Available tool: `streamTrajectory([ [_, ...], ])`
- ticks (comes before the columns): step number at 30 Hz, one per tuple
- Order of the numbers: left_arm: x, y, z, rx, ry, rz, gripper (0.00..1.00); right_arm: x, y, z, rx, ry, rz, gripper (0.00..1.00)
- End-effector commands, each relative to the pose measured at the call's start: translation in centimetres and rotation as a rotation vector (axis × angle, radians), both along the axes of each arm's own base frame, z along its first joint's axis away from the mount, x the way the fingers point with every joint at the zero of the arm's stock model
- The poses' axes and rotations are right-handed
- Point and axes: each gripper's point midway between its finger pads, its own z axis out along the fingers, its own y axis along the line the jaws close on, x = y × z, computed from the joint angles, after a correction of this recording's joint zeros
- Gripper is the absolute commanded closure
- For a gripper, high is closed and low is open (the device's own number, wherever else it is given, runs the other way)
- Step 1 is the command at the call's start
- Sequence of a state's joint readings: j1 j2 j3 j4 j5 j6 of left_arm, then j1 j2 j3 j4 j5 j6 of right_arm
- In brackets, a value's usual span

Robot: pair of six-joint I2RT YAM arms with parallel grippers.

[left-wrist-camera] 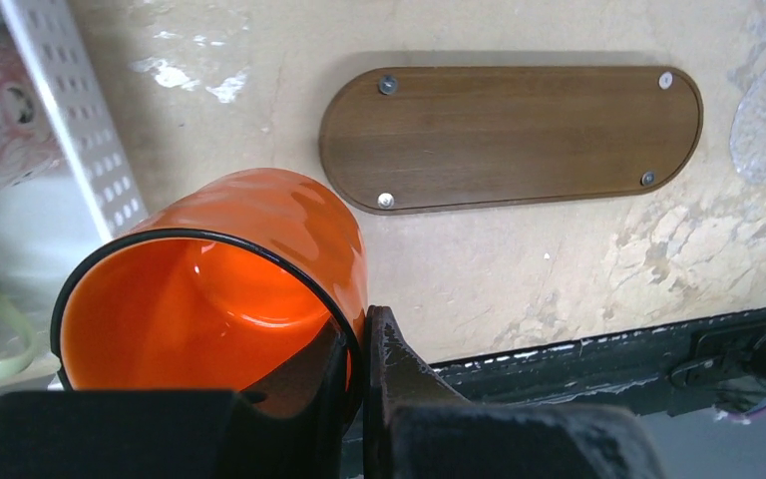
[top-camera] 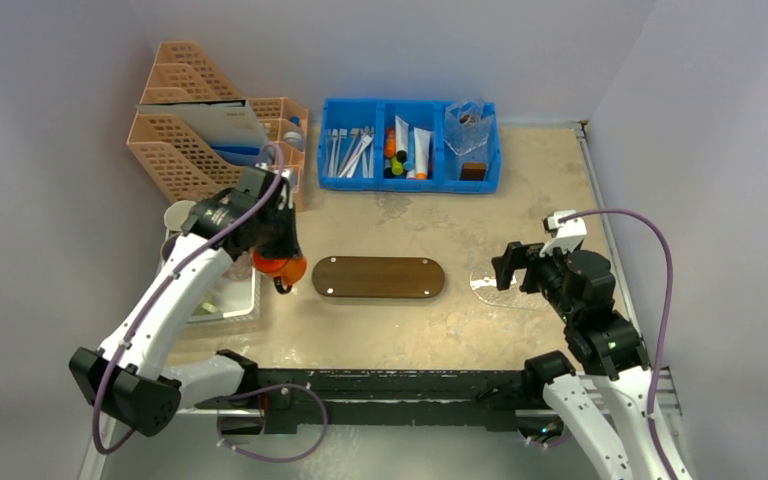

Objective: Prepare toiletry sets of a toothbrush and toothpaste on the tray

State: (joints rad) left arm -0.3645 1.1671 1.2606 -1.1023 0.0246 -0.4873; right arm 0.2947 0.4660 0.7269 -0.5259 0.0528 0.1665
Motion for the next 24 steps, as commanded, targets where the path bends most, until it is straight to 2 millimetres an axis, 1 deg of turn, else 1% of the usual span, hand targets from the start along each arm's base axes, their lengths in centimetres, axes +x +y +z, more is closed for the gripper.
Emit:
streamTrajectory([
  [1,1.7,-2.6,0.2,0.019,-0.082,-0.017,1.00,0.3,0.1,0.4,-0.014,-0.009,0.010,0.01],
  [7,2.2,-5.2,-1.3,0.094,-0.083,-0.084,1.00,0.2,0.0,0.4,-0.017,-0.007,0.006,0.01],
  [10,2.4,-6.8,-1.9,0.098,-0.088,-0.127,1.00,0.2,-0.1,0.3,-0.021,-0.005,0.003,0.01],
  [16,2.6,-9.3,-3.6,0.116,-0.086,-0.207,1.00,0.3,-0.1,0.2,-0.022,0.002,0.002,0.01],
  [20,2.7,-10.0,-5.2,0.155,-0.067,-0.235,1.00,0.3,0.0,0.1,-0.025,0.005,0.006,0.01],
  [24,2.7,-10.0,-6.5,0.206,-0.062,-0.246,1.00,0.3,-0.1,0.1,-0.028,0.006,0.000,0.01],
])
